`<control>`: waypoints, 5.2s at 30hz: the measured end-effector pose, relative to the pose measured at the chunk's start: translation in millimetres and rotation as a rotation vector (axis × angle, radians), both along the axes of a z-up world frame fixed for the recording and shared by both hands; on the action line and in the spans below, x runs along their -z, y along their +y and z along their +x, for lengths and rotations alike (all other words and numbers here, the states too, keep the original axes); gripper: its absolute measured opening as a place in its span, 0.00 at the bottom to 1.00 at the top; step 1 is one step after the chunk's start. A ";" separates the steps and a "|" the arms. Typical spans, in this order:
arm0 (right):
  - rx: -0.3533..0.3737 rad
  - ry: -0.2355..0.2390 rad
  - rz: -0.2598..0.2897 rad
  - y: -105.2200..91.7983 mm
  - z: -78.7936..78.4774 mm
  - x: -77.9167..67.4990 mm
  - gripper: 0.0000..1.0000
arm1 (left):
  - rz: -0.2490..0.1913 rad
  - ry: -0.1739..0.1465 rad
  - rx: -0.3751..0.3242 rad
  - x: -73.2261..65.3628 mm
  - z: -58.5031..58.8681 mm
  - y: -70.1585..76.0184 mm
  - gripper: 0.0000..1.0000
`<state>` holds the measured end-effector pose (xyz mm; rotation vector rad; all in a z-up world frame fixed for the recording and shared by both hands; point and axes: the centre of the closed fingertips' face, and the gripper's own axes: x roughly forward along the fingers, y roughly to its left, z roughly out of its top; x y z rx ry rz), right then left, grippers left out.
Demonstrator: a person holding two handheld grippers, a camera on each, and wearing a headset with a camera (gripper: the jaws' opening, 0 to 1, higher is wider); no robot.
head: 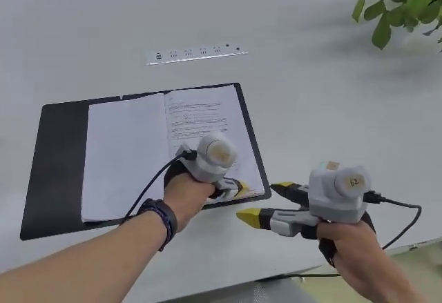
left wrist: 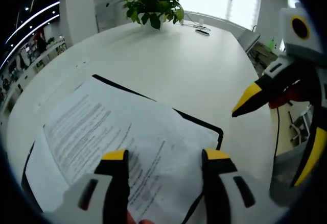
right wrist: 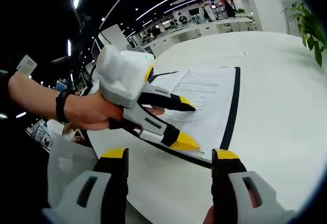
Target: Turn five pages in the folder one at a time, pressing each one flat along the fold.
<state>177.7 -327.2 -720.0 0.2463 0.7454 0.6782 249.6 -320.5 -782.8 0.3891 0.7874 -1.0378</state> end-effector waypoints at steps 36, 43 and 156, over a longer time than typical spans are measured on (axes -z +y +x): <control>0.160 0.019 0.218 -3.9 72.0 12.7 0.42 | -0.038 0.067 0.038 -9.1 -18.4 19.6 0.61; 0.204 0.015 0.246 -10.5 68.4 12.8 0.24 | -0.029 0.032 0.051 -18.0 -21.6 26.0 0.64; -0.095 0.024 0.416 234.6 66.6 -45.4 0.00 | -0.149 -0.084 -0.543 -90.5 -60.0 314.5 0.70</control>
